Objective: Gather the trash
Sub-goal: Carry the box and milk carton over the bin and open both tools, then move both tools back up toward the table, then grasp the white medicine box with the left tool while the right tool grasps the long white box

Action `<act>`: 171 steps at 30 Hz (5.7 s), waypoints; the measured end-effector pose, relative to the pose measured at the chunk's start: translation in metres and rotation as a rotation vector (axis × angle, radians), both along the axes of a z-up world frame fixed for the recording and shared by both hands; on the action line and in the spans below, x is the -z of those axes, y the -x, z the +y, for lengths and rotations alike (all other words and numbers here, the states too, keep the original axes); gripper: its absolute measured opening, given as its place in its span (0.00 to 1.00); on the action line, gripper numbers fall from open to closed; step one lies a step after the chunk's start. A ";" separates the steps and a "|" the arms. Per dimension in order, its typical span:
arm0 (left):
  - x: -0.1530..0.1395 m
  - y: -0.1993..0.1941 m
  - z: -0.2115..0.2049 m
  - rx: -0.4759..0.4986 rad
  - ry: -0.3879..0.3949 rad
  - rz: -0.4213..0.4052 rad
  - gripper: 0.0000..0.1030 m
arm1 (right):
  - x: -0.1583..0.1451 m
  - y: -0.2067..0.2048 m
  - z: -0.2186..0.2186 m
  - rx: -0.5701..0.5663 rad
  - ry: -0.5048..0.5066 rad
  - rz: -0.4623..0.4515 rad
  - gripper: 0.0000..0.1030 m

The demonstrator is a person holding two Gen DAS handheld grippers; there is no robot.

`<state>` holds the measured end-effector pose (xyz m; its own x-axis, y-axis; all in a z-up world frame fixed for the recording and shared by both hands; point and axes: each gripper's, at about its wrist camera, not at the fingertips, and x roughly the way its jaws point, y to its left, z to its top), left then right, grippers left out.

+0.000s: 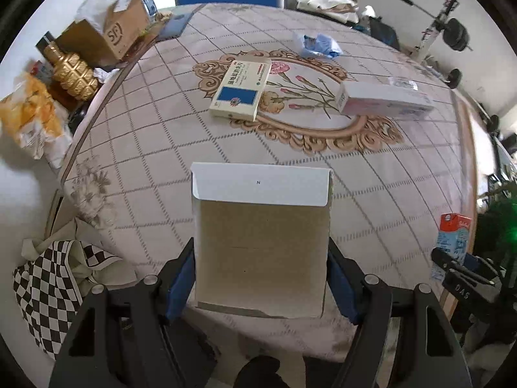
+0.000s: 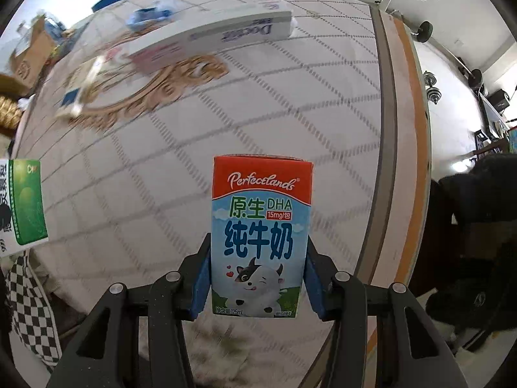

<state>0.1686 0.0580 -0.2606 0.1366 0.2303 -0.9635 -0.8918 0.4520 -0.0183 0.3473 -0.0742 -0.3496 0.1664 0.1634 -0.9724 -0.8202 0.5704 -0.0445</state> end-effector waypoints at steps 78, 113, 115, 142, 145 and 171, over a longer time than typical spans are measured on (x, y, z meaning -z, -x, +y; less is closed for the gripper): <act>0.380 0.249 -0.134 -0.200 0.232 0.179 1.00 | 0.353 0.254 -0.088 -0.186 0.171 0.047 1.00; 0.029 0.153 -0.064 -0.186 -0.069 0.092 1.00 | -0.061 0.134 0.040 -0.335 0.190 -0.102 1.00; 0.028 0.123 -0.045 -0.189 -0.101 0.102 1.00 | -0.067 0.106 0.073 -0.406 0.242 -0.191 1.00; 0.093 -0.037 0.133 -0.391 -0.006 0.168 1.00 | 0.012 -0.108 0.330 -0.787 0.438 -0.130 0.68; 0.088 -0.040 0.149 -0.366 -0.012 0.172 1.00 | 0.007 -0.146 0.333 -0.535 0.383 0.069 0.51; 0.126 -0.136 0.252 0.125 0.064 0.238 0.71 | 0.019 -0.194 0.278 -0.093 0.195 0.126 0.38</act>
